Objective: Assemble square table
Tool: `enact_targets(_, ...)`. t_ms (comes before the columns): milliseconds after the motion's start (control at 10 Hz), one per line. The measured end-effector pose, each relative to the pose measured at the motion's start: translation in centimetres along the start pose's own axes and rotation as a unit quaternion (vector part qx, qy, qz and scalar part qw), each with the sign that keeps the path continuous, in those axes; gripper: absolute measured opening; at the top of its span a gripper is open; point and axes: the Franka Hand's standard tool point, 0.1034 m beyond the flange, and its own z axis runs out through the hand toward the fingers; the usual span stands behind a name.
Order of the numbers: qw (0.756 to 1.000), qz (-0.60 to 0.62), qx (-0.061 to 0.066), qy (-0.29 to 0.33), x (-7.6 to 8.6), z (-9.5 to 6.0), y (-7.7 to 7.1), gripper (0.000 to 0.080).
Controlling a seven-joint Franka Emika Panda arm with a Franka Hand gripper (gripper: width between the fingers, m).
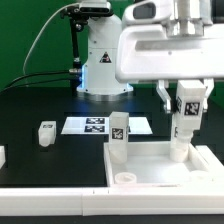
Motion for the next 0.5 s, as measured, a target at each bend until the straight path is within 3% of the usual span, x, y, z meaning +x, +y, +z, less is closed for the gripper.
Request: enact_targets(500, 1.0, -0.011, 0.001, -0.004, -1.7, 3.5, -1.8, 0.0282)
